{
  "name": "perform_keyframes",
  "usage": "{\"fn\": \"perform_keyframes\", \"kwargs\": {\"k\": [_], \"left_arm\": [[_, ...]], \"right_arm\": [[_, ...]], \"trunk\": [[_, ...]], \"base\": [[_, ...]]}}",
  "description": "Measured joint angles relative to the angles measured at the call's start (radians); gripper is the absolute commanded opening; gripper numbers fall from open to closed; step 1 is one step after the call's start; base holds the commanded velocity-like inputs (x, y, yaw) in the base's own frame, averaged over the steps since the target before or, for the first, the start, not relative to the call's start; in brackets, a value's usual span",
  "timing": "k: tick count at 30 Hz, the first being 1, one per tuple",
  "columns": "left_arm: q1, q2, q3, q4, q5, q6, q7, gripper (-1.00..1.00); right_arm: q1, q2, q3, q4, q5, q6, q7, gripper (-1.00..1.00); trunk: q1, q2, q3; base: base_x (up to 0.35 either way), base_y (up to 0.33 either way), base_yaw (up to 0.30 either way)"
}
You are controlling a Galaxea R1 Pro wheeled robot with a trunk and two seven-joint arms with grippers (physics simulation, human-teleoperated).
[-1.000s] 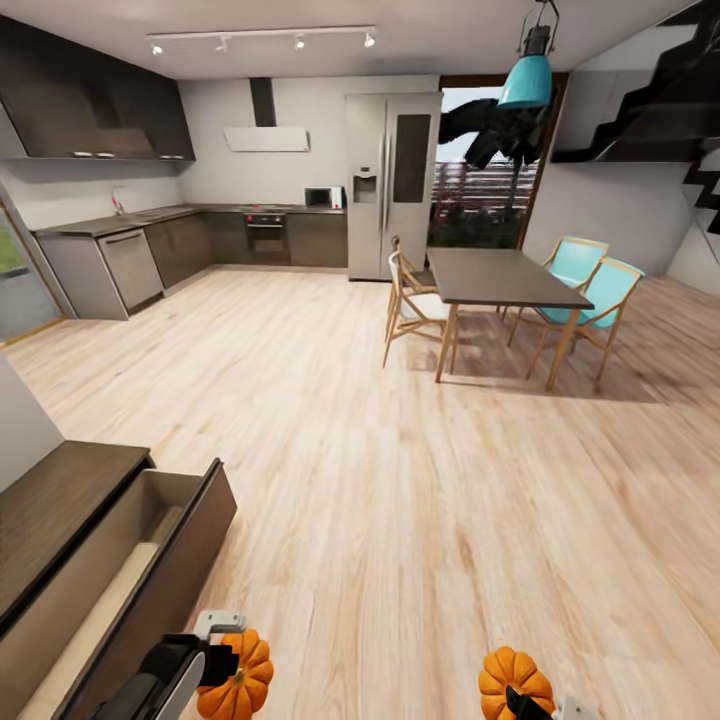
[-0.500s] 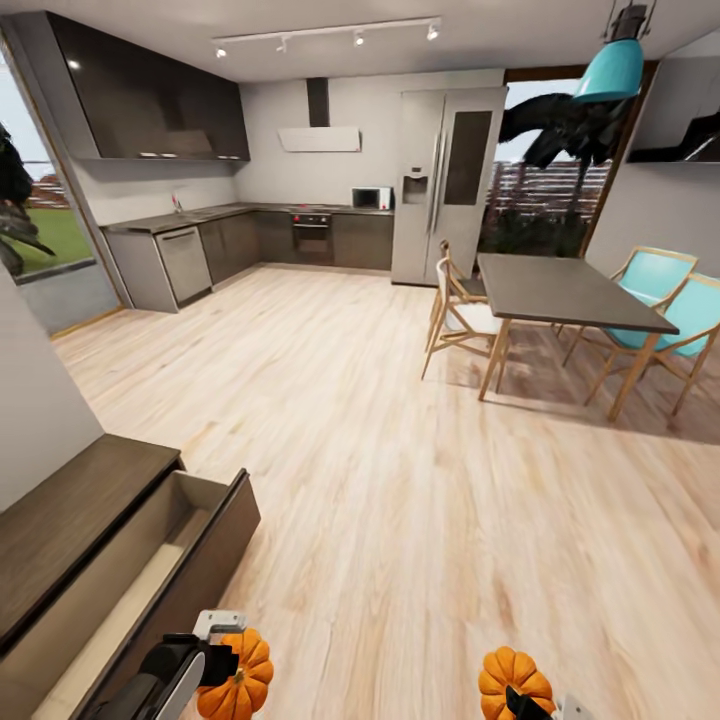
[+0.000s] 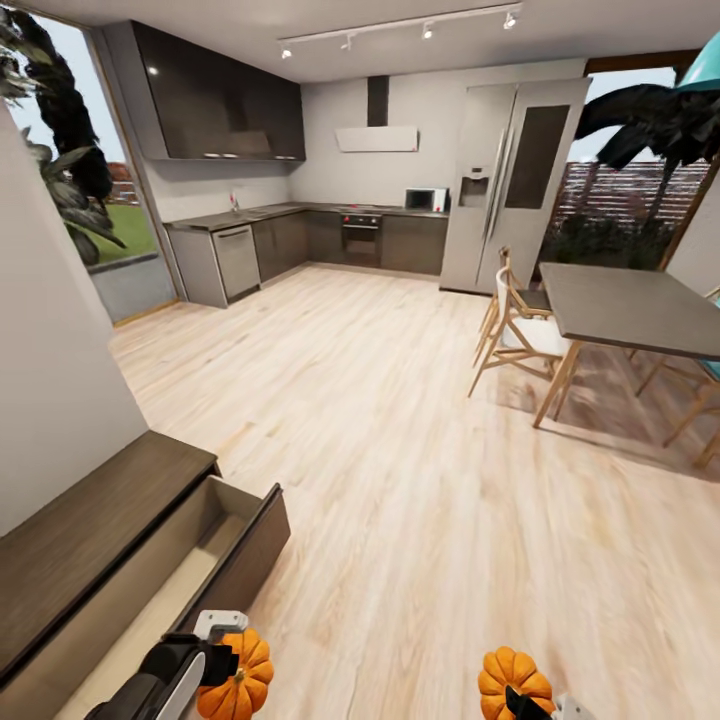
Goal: Place each of the two pumpkins and all three candles from the living room inside a cabinet in the living room (use any cabinet), then make sure every cabinet is closed, and position the cauldron so it is next to a table in the living room.
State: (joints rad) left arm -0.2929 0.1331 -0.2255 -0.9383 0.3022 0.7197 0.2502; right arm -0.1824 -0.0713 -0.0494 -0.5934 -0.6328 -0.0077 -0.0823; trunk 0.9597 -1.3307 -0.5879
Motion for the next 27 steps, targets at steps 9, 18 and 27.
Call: {"fn": "perform_keyframes", "kwargs": {"k": [9, 18, 27], "left_arm": [[0.000, -0.001, -0.001, 0.000, 0.001, 0.000, 0.000, -1.00], [0.000, -0.007, -0.001, 0.000, 0.001, 0.000, 0.000, -1.00], [0.000, -0.007, -0.002, 0.000, 0.000, 0.000, 0.000, -1.00]], "right_arm": [[0.000, 0.001, 0.000, 0.000, 0.000, 0.000, 0.000, -1.00], [0.000, 0.001, 0.000, 0.000, 0.000, 0.000, -0.002, -1.00], [0.000, 0.001, 0.000, 0.000, 0.000, 0.000, -0.002, -1.00]], "trunk": [[0.000, 0.000, 0.000], [0.000, 0.000, 0.000], [0.000, 0.000, 0.000]], "base": [[0.300, -0.187, 0.290], [0.285, -0.212, 0.290], [0.307, -0.130, 0.290]]}}
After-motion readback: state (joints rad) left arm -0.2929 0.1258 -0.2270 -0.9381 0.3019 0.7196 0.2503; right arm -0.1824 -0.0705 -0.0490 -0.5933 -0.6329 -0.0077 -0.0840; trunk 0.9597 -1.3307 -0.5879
